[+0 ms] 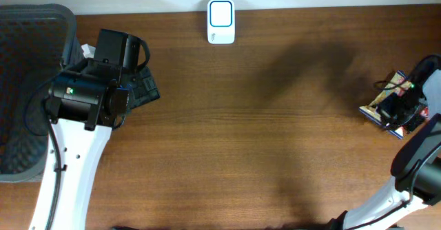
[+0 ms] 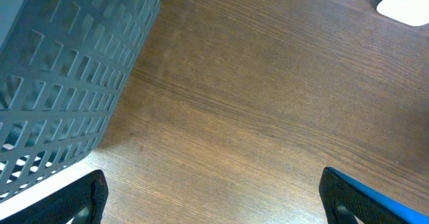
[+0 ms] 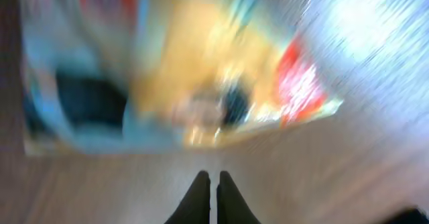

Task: Scan the item barcode
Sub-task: 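Carry the yellow packet to the far right and set it on the pile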

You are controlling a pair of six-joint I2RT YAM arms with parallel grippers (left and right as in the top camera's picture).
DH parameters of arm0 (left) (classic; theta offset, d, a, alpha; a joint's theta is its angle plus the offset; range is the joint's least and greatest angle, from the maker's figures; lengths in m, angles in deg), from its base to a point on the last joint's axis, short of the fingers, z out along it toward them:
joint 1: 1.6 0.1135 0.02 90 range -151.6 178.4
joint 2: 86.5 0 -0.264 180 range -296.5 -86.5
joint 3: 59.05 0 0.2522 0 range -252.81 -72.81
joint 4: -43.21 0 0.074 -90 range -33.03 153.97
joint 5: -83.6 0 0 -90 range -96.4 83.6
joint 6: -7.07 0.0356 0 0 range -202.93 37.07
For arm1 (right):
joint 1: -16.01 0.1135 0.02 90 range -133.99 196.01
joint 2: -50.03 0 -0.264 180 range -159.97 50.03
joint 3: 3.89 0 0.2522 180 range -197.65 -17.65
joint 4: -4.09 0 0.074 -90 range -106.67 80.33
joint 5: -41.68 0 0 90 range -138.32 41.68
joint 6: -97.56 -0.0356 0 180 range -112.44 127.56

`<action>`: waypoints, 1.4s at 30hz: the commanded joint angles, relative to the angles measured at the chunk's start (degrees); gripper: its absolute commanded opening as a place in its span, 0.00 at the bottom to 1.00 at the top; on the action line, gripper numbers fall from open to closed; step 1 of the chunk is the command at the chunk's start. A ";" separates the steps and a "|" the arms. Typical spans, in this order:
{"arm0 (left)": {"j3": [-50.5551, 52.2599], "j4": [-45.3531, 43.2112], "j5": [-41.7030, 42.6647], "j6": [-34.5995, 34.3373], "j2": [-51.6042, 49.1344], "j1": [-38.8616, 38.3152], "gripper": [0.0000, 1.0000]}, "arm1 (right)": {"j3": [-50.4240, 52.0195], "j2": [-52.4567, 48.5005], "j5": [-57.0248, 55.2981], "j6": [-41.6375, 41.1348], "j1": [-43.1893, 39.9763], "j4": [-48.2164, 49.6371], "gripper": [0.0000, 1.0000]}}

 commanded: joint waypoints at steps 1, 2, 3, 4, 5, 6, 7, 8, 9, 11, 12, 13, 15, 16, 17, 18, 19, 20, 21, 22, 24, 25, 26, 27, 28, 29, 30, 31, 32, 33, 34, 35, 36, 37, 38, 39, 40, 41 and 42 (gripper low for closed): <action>-0.48 0.00 0.00 0.09 0.81 0.20 0.99 | 0.20 0.46 -5.57 -2.78 -1.27 8.24 0.12; -0.48 0.00 0.00 0.09 0.81 0.20 0.99 | 0.20 0.46 -6.56 -2.78 -1.31 10.95 0.14; -0.48 0.00 0.00 0.07 0.81 0.20 0.99 | 0.20 0.46 -6.67 -2.75 -1.29 13.38 0.15; -0.48 0.00 0.00 0.09 0.81 0.20 0.99 | 0.20 0.46 -6.69 -2.51 -1.29 15.06 0.15; -0.48 0.00 0.00 0.09 0.81 0.20 0.99 | 0.20 0.46 -6.69 -0.68 -1.29 17.44 0.15; -0.48 0.00 0.00 0.09 0.81 0.20 0.99 | 0.20 0.46 -6.69 0.90 -1.29 18.93 0.15; -0.48 0.00 0.00 0.09 0.81 0.20 0.99 | 0.09 0.46 -6.67 2.80 -1.31 20.11 0.15; -0.48 0.00 0.00 0.09 0.81 0.20 0.99 | -0.44 0.46 -6.69 3.30 -1.31 20.02 0.15; -0.48 0.00 0.00 0.09 0.81 0.20 0.99 | -1.40 0.48 -6.69 3.28 -1.31 19.41 0.15; -0.48 0.00 0.00 0.09 0.81 0.20 0.99 | -5.40 0.55 -6.58 3.26 -1.29 15.56 0.09; -0.48 0.00 0.00 0.07 0.81 0.20 0.99 | -8.13 0.55 -6.23 3.26 -1.25 12.87 0.04; -0.48 0.00 0.00 0.09 0.81 0.20 0.99 | -11.23 0.55 -5.88 3.26 -1.11 10.08 0.04; -0.48 0.00 0.00 0.09 0.81 0.20 0.99 | -18.47 0.55 -3.10 3.28 -1.03 3.39 0.08; -0.48 0.00 0.00 0.09 0.81 0.20 0.99 | -19.80 0.55 -1.53 3.28 -1.03 1.95 0.08; -0.48 0.00 0.00 0.09 0.81 0.20 0.99 | -19.39 0.48 -0.20 3.28 -1.03 2.21 0.08; -0.48 0.00 0.00 0.09 0.81 0.20 0.99 | -18.25 0.15 -0.20 3.28 -0.81 3.30 0.06; -0.48 0.00 0.00 0.09 0.81 0.20 0.99 | -16.46 -0.42 -0.20 3.28 -0.59 5.18 0.05; -0.48 0.00 0.00 0.09 0.81 0.20 0.99 | -15.28 -0.85 -0.22 3.39 -0.42 6.40 0.05; -0.48 0.00 0.00 0.09 0.81 0.20 0.99 | -12.55 -1.73 0.17 5.57 -0.20 9.57 0.05; -0.48 0.00 0.00 0.09 0.81 0.20 0.99 | -10.21 -2.69 0.17 8.26 -0.04 12.63 0.05; -0.48 0.00 0.00 0.09 0.81 0.20 0.99 | -6.12 -4.98 -0.66 13.29 -0.09 18.25 0.06; -0.48 0.00 0.00 0.09 0.81 0.20 0.99 | -4.63 -5.77 -1.36 13.77 -0.28 20.26 0.06; -0.48 0.00 0.00 0.09 0.81 0.20 0.99 | -3.80 -6.34 -3.48 13.70 -0.46 21.53 0.05; -0.48 0.00 0.00 0.09 0.81 0.20 0.99 | -3.69 -6.67 -5.64 13.53 -0.57 21.84 0.05; -0.48 0.00 0.00 0.09 0.81 0.20 0.99 | -3.74 -6.71 -8.85 13.53 -0.55 21.90 0.04; -0.48 0.00 0.00 0.09 0.81 0.20 0.99 | -4.17 -6.29 -12.37 13.09 -0.55 21.31 0.04; -0.48 0.00 0.00 0.07 0.81 0.20 0.99 | -5.18 -5.25 -15.37 13.14 -0.55 20.13 0.04; -0.48 0.00 0.00 0.09 0.81 0.20 0.99 | -6.23 -4.11 -17.27 13.11 -0.55 18.97 0.04; -0.48 0.00 0.00 0.09 0.81 0.20 0.99 | -7.48 -2.99 -17.33 13.09 -0.55 17.99 0.04; -0.48 0.00 0.00 0.09 0.81 0.20 0.99 | -9.16 -1.16 -16.87 12.15 -0.46 16.63 0.04; -0.48 0.00 0.00 0.09 0.81 0.20 0.99 | -10.32 0.50 -16.26 11.08 -0.35 15.61 0.04; -0.48 0.00 0.00 0.09 0.81 0.20 0.99 | -11.47 3.87 -12.87 10.73 -0.02 14.75 0.06; -0.48 0.02 0.00 0.09 0.81 0.20 0.99 | -11.50 6.29 -9.79 10.71 0.33 14.58 0.09; -0.48 0.00 0.00 0.09 0.81 0.20 0.99 | -11.50 8.83 -5.97 10.73 0.72 14.19 0.11; -0.48 0.00 0.00 0.09 0.81 0.20 0.99 | -11.50 11.56 -1.51 10.71 1.20 13.49 0.15; -0.48 0.00 0.00 0.09 0.81 0.20 0.99 | -11.50 13.94 2.23 10.64 1.64 12.39 0.19; -0.48 0.00 0.00 0.09 0.81 0.20 0.99 | -11.50 16.65 6.12 10.51 1.92 11.08 0.64; -0.48 0.00 0.00 0.09 0.81 0.20 0.99 | -11.50 18.82 9.70 10.51 1.95 10.38 0.99; -0.48 0.00 0.00 0.09 0.81 0.20 0.99 | -11.50 21.14 13.92 10.51 1.92 8.96 0.99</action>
